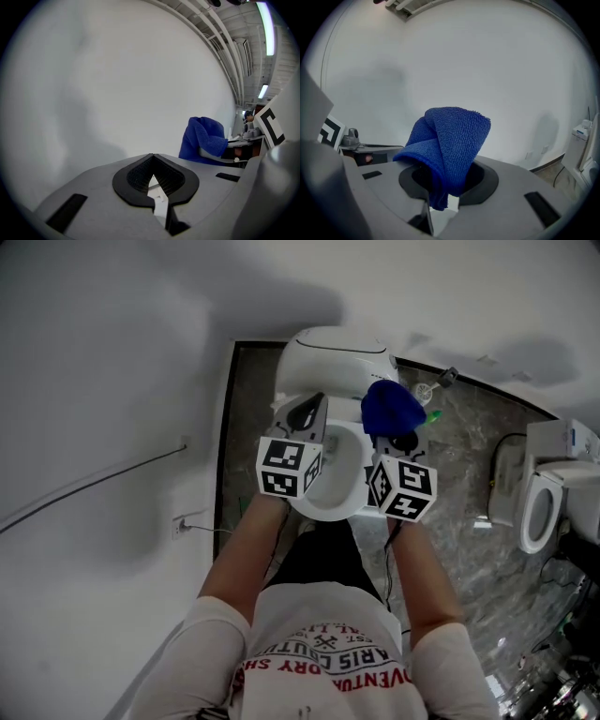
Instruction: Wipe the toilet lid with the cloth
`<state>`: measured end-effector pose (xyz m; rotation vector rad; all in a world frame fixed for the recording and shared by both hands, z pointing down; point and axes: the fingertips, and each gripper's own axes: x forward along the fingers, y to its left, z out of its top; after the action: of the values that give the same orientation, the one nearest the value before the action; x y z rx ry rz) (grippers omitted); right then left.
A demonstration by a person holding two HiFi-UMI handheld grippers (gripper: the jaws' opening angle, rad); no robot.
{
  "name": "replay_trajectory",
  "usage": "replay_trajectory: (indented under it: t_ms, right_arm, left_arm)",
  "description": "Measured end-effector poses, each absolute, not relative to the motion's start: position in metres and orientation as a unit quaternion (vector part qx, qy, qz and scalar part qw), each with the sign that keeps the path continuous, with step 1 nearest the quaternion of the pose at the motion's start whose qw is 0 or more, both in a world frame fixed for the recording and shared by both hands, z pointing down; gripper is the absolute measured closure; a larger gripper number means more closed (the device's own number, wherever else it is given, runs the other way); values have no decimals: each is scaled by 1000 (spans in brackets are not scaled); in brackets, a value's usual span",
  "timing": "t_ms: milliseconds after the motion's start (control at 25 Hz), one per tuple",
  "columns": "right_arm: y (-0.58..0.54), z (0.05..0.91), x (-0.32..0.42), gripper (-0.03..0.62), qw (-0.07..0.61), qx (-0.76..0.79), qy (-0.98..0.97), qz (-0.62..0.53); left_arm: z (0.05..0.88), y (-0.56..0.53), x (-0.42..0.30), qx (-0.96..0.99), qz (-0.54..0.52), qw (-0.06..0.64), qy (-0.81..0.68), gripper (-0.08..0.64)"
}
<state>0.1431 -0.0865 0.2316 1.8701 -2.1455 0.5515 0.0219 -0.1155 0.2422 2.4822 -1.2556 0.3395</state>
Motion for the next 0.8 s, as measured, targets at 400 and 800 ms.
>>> replay_trajectory:
  t_ms: [400, 800]
  right_arm:
    - [-14, 262, 133, 505, 119, 643, -732, 194]
    - [51, 313, 124, 505, 155, 614, -741, 225]
  left_arm:
    - [273, -41, 11, 873, 130, 168, -438, 554]
    - [326, 30, 2, 855, 177, 192, -448, 554]
